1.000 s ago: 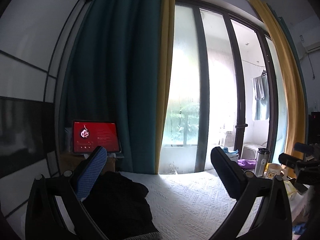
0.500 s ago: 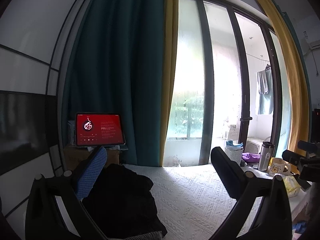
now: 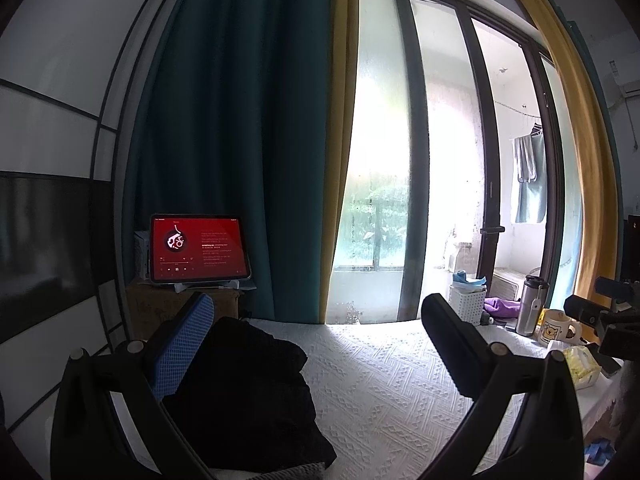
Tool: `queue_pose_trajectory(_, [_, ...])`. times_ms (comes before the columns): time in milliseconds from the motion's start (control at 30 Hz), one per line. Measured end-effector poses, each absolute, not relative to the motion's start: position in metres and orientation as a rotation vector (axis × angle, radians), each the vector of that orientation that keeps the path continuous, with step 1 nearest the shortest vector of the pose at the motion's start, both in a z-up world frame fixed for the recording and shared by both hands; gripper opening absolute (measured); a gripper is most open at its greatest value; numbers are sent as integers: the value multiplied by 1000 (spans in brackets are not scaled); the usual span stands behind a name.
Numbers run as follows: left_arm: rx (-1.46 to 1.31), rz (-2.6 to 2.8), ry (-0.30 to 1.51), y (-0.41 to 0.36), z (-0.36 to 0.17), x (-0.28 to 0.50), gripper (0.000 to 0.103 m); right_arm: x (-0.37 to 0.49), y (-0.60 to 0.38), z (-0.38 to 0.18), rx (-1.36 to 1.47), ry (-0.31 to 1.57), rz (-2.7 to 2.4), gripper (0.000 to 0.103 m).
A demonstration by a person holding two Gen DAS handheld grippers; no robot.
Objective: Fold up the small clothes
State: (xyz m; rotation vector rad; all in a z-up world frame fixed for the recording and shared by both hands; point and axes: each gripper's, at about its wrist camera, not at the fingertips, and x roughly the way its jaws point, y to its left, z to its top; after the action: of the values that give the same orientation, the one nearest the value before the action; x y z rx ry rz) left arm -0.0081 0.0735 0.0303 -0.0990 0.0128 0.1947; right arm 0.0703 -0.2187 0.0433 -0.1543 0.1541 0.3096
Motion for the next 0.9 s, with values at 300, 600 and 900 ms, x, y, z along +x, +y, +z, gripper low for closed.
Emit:
queue_pose_trajectory(300, [-99, 196, 17, 68, 31, -9, 103, 70, -221, 43, -153, 154, 308, 93])
queue_pose_trajectory(600, [-96, 198, 15, 65, 33, -11, 103, 70, -222, 43, -152, 158, 301, 93])
queue_pose_trajectory(900, [-95, 197, 13, 64, 33, -11, 103, 70, -221, 43, -152, 159, 300, 93])
